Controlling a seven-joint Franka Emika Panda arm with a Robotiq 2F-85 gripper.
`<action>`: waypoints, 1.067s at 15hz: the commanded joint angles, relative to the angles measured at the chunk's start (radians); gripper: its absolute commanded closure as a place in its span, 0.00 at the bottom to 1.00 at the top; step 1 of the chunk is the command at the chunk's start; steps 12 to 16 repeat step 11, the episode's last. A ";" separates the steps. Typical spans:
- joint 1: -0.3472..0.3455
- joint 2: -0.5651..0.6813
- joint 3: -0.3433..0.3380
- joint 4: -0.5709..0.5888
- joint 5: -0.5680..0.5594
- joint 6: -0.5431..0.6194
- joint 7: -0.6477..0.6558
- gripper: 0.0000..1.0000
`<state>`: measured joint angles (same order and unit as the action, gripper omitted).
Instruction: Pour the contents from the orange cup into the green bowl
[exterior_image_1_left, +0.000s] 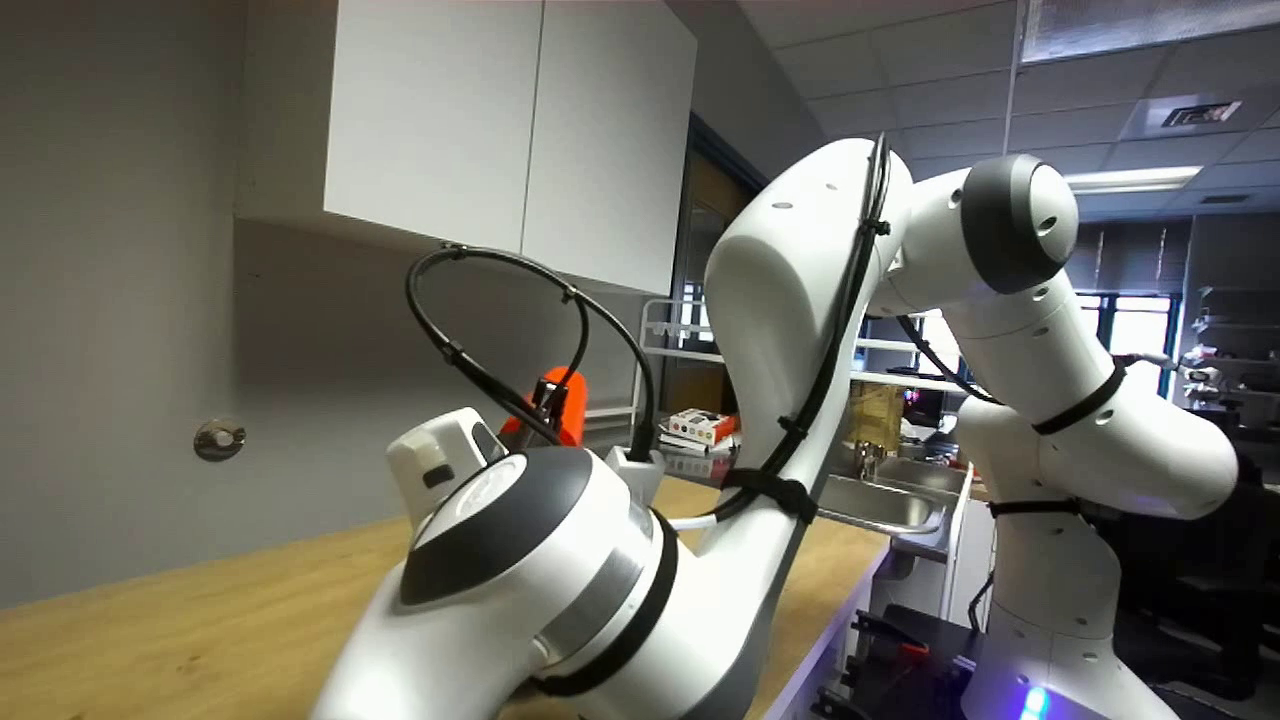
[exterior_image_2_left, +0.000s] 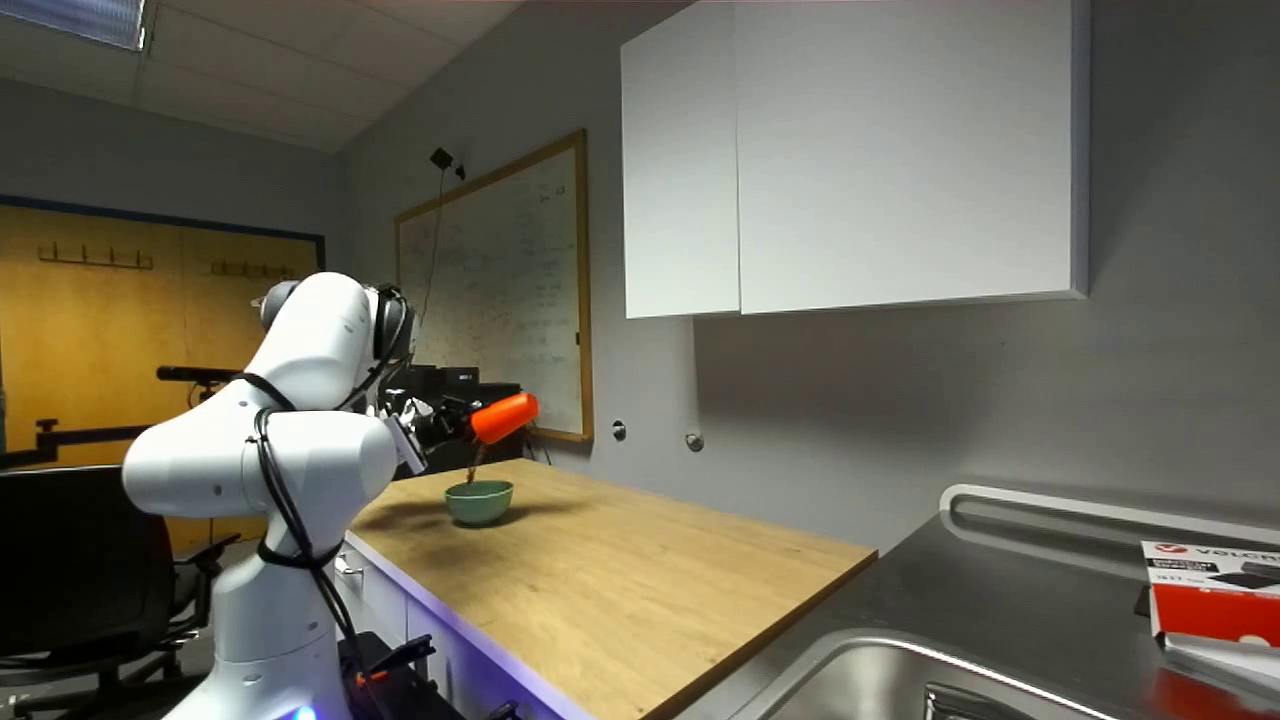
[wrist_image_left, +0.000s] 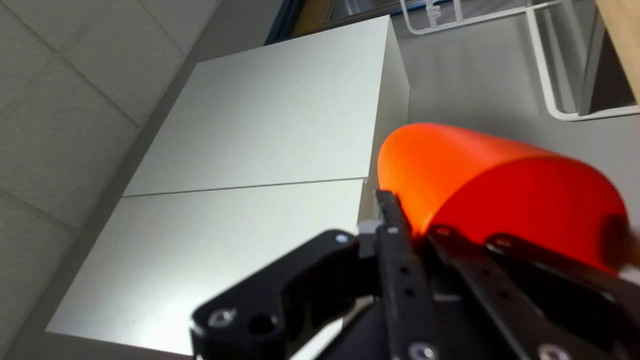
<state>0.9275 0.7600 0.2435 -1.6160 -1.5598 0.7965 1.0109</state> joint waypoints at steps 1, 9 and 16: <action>0.017 0.037 -0.015 0.045 -0.062 -0.066 0.004 0.98; 0.005 0.074 0.004 0.086 -0.084 -0.126 -0.014 0.97; 0.002 0.080 0.011 0.101 -0.066 -0.132 -0.026 0.97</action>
